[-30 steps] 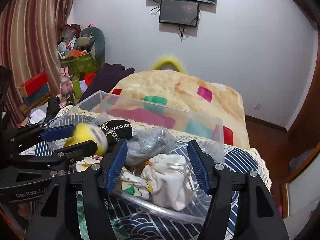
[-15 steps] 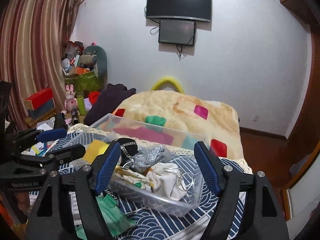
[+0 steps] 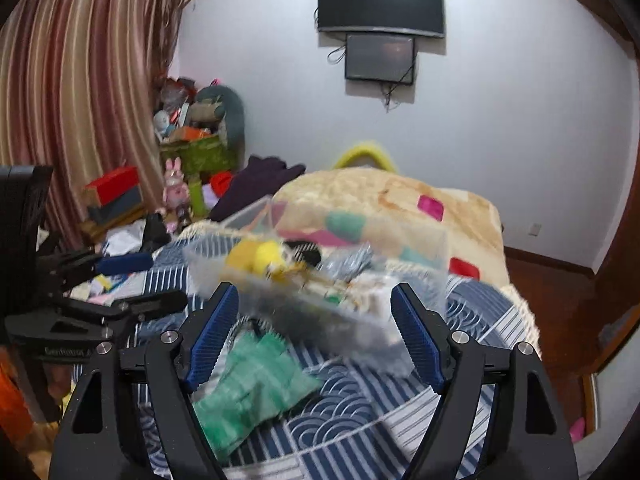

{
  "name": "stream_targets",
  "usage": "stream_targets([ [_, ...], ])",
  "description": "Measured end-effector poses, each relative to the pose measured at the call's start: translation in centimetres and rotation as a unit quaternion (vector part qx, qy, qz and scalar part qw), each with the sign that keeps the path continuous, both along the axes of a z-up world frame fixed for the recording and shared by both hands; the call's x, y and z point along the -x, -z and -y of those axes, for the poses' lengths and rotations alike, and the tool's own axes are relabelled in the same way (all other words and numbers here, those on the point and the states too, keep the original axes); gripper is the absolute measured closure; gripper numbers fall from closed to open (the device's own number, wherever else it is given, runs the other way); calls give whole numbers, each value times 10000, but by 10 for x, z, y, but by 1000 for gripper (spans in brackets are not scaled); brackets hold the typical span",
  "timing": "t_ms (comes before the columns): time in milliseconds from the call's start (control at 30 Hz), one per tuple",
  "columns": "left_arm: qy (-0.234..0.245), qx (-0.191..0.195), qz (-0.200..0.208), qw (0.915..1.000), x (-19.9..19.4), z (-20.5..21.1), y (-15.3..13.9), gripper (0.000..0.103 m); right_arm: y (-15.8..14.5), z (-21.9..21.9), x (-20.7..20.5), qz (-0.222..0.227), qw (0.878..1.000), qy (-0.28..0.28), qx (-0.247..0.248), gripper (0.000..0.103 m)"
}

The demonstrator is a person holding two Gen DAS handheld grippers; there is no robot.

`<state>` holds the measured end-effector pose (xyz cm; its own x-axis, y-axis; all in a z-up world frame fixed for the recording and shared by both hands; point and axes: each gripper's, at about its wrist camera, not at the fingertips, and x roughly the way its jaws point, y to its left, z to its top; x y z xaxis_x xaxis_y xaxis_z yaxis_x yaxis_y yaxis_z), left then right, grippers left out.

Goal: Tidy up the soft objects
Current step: 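Grasp the black-and-white cord loop with the left gripper while the right grasps the green glove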

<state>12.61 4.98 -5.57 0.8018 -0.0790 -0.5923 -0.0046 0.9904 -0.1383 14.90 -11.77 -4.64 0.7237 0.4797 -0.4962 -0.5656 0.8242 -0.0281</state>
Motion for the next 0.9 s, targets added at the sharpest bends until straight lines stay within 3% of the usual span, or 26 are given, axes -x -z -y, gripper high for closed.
stream_targets([
  [300,-37,12,-343,9994,11,-2,26,27,44,-16,-8,-893,9954,-312,174,27],
  [567,68,248,-596,9979,15,2,44,27,72,-29,-16,-1410,9879,-460,444,28],
  [600,87,217,-618,9978,16,4,45,27,74,-30,-16,-1421,9877,-444,474,35],
  [633,101,184,-634,9978,15,5,46,27,75,-30,-16,-1446,9872,-457,505,50],
  [733,119,134,-655,9977,15,9,48,27,76,-28,-13,-1404,9875,-485,533,72],
  [800,127,153,-675,9975,12,10,48,27,74,-24,-9,-1350,9882,-547,480,81],
  [900,160,186,-677,9974,4,12,46,27,66,-15,-1,-1074,9921,-500,405,83],
])
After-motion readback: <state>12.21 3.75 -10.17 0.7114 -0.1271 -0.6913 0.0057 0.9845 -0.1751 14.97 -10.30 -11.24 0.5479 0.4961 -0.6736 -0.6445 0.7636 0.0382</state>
